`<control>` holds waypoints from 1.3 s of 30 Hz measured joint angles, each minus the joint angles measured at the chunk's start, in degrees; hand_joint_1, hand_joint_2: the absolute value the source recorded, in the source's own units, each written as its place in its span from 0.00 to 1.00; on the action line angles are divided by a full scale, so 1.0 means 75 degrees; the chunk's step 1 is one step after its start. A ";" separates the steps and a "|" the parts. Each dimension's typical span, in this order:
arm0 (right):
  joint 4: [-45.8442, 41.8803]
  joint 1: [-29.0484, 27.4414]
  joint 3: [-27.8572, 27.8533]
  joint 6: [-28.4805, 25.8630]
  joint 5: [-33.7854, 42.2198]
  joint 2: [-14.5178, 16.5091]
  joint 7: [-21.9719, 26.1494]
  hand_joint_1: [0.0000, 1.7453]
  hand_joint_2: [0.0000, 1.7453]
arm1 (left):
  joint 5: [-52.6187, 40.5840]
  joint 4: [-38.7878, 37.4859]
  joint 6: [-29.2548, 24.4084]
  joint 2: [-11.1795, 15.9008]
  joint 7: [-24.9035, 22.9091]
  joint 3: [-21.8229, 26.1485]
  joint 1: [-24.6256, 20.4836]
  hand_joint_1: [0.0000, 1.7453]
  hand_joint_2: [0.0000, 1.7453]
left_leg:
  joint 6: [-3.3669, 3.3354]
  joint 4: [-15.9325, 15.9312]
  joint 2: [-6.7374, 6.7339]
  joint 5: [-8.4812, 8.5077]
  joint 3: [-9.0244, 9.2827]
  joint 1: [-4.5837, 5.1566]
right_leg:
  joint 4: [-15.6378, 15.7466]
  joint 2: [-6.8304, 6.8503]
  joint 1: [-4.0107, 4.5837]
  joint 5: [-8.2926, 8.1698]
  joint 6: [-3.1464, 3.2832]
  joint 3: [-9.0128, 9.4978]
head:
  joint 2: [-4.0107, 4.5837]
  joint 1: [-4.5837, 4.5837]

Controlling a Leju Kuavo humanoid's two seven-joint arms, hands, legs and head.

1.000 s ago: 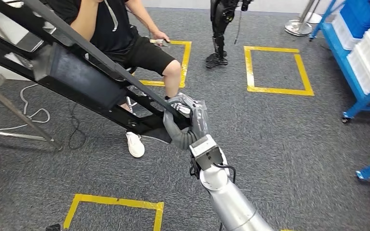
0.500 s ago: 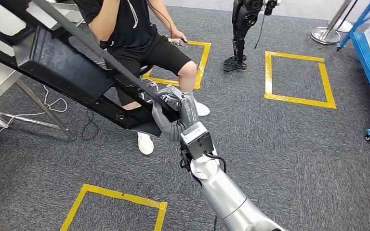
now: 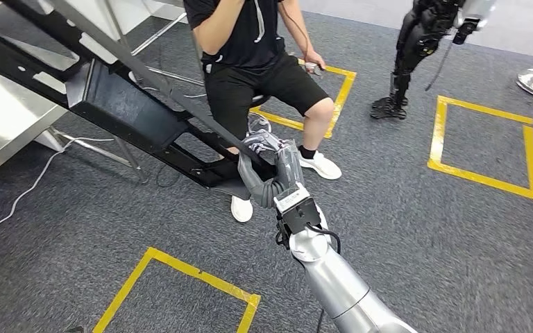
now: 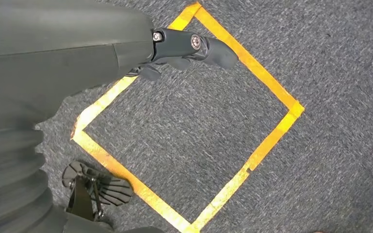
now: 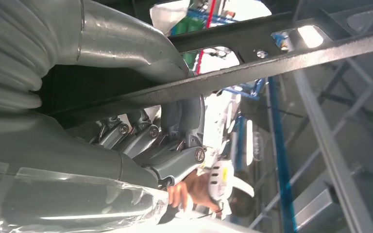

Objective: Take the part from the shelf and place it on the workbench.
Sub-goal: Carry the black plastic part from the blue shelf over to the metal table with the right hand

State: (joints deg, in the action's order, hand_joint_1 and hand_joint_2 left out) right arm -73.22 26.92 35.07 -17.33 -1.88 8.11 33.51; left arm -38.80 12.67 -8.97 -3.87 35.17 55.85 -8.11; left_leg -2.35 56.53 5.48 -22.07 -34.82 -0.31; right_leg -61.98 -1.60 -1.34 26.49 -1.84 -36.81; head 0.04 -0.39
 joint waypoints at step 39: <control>-0.0620 -0.0403 -0.0138 0.0146 -0.0361 -0.0021 -0.0266 1.00 1.00 | 0.0524 0.0017 0.0420 -0.0040 -0.0097 0.0101 -0.0051 0.00 1.00 | 0.0298 0.1101 -0.0512 -0.0684 -0.0487 -0.0134 | 0.0540 0.0211 -0.0053 -0.0065 0.0336 0.0443 | 0.0000 0.0063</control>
State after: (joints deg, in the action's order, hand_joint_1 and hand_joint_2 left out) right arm -77.87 23.90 34.04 -16.24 -4.59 7.96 31.52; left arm -34.87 12.79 -5.82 -4.17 34.44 56.61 -8.49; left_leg -0.12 64.79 1.65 -27.20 -38.48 -1.32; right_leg -57.93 -0.02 -1.74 26.00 0.68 -33.49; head 0.04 0.08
